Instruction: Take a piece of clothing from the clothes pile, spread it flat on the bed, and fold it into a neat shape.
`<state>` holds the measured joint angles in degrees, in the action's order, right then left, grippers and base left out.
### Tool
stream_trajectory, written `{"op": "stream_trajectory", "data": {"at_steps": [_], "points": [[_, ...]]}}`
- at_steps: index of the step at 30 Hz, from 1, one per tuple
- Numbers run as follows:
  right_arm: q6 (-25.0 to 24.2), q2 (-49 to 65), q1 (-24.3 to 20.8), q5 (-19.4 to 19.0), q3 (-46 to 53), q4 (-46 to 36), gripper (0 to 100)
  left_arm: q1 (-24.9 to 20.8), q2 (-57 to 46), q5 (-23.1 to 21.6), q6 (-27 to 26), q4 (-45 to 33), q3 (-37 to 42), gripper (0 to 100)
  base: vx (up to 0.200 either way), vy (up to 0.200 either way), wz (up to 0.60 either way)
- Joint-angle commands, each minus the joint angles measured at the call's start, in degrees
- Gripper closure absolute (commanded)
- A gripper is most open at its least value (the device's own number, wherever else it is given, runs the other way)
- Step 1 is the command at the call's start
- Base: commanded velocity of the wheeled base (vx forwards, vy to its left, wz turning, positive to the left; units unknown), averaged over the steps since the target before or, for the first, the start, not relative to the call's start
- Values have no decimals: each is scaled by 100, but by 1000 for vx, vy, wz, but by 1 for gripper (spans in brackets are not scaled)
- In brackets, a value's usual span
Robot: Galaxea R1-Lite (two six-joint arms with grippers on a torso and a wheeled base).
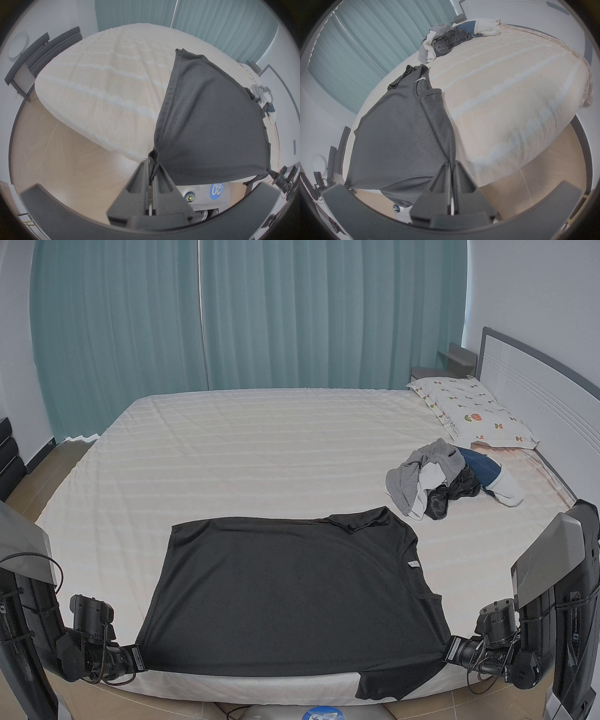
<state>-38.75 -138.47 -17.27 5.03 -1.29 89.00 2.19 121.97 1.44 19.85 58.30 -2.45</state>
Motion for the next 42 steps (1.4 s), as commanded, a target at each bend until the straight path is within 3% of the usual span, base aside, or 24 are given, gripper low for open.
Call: {"op": "stream_trajectory", "data": {"at_steps": [1, 8, 9, 15, 19, 23, 28, 34, 42], "points": [[-1, -101, -4, 6, -29, 47, 100, 9, 64, 6, -25, -2, 78, 100, 0, 0, 0], [-18, -110, -4, 6, -55, 47, 100, -17, 99, -12, -7, 15, 52, 100, 0, 0, 0], [-45, -110, 5, 6, -82, 47, 0, -17, 108, -21, 2, 15, 60, 0, 0, 0, 0], [-88, 128, 145, -20, -99, 47, 0, 27, 64, -170, 2, 94, 25, 0, 0, 0, 0], [-124, 523, 277, -46, -126, 47, 0, 282, -288, -583, 2, 349, 34, 0, 0, 0, 0], [-422, 910, 295, -46, -257, 47, 0, 378, -665, -1155, 28, 534, 25, 0, 0, 0, 0], [-756, 1173, 330, -90, -319, 47, 0, 572, -912, -1550, 54, 551, -63, 0, 0, 0, 0], [-897, 1173, 286, -117, -381, 47, 0, 528, -876, -1568, 274, 551, -177, 0, 0, 0, 0], [-941, 1042, 5, -143, -741, 47, 0, 528, -753, -1603, 1127, 534, -458, 0, 0, 100, 0]]}}
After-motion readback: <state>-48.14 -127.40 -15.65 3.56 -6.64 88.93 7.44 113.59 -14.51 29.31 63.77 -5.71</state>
